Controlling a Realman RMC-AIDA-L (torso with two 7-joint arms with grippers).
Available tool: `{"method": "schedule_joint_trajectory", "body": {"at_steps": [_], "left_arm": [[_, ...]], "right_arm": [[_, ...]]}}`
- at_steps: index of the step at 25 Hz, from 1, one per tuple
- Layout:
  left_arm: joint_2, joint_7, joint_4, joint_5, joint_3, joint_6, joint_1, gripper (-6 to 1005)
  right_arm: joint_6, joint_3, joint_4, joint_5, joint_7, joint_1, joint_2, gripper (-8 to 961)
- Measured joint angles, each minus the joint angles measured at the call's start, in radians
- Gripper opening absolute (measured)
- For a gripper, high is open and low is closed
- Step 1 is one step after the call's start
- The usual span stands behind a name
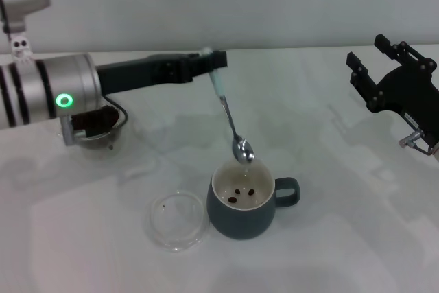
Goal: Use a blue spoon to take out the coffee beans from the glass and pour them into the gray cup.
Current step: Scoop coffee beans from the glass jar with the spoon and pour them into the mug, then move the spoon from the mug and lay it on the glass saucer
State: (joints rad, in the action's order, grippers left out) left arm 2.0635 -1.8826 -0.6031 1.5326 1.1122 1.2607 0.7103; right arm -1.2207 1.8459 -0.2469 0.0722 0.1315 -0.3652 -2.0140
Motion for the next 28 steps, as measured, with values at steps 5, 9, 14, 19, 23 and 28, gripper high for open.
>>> {"method": "schedule_joint_trajectory", "body": {"at_steps": [5, 9, 14, 19, 23, 28], "left_arm": [[-0.008, 0.009, -0.076, -0.034, -0.008, 0.030, -0.072, 127], [-0.013, 0.014, -0.113, -0.054, -0.014, 0.041, -0.127, 127], [-0.028, 0.028, -0.116, -0.102, -0.059, 0.069, -0.188, 127], [-0.028, 0.030, -0.117, -0.106, -0.101, 0.082, -0.236, 127], [-0.033, 0.023, -0.109, -0.103, -0.103, 0.079, -0.261, 127], [-0.035, 0.020, -0.058, -0.071, -0.110, 0.050, -0.264, 129]], "right_arm": [[-0.003, -0.002, -0.010, 0.000, 0.001, 0.001, 0.000, 532], [0.002, -0.004, -0.013, 0.000, 0.002, 0.000, 0.000, 531], [0.006, -0.005, -0.013, 0.012, 0.002, -0.004, 0.000, 531], [0.009, -0.005, -0.013, 0.028, 0.003, -0.003, 0.000, 531], [0.013, -0.005, -0.013, 0.035, 0.003, -0.006, 0.000, 531], [0.017, -0.004, -0.007, 0.037, 0.003, -0.007, 0.000, 531]]}}
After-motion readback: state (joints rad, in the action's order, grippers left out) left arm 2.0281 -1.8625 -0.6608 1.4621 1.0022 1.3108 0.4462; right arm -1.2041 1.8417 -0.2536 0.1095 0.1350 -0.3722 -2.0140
